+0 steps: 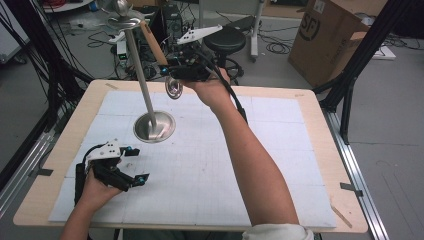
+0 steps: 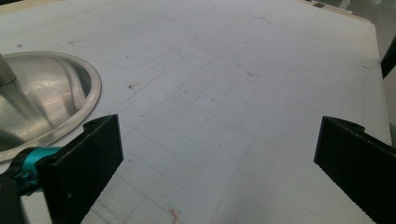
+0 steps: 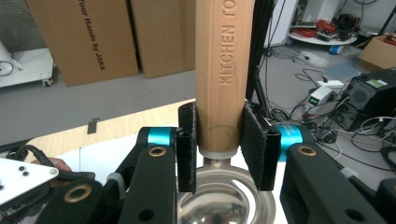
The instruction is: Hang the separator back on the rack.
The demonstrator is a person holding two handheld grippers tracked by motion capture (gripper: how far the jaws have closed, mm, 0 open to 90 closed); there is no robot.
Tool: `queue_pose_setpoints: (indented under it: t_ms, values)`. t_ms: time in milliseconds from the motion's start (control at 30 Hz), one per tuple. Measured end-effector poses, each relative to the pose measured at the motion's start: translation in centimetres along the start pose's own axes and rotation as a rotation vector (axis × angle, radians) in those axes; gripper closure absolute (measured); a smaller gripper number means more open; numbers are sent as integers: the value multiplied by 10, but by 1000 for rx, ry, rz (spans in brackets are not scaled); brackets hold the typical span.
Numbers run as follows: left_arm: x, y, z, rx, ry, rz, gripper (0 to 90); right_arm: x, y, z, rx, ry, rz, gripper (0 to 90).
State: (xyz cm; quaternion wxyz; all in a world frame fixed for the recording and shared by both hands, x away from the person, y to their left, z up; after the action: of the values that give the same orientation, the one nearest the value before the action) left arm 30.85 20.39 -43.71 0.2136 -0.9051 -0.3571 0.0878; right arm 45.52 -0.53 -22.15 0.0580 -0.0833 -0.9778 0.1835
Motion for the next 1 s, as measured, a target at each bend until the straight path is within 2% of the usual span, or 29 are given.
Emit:
queue_pose_setpoints:
  t_ms: [233,400,433,500,600,1000]
  values:
    - [1,0,0,2,-1,3,17,-3,8,2,-14,5,-18,685]
    - [1,0,1,3,-2,3,18,-2,9,2,-11,26,-26,678]
    - [1,0,1,3,-3,3,17,-2,9,3,5,26,-36,628]
    - [0,0,1,4,-2,2,17,-1,9,4,14,30,-35,620]
    - [0,1,1,4,-3,3,18,0,4,4,19,19,-30,609]
    - [-1,1,1,7,3,4,18,6,-30,11,25,22,0,503]
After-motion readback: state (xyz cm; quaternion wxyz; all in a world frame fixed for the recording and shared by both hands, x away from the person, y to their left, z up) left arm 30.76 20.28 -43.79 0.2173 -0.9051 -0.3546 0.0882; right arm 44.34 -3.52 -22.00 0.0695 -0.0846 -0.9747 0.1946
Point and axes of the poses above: each handheld gripper's, and its own axes: y roughly forward along the jaws, z roughly out of its underside, x roughly to its left, the point moved 4 cm from there along y, roughly forward along the jaws, and after that the axes turned 15 degrees about -z, right-handed, at the moved point
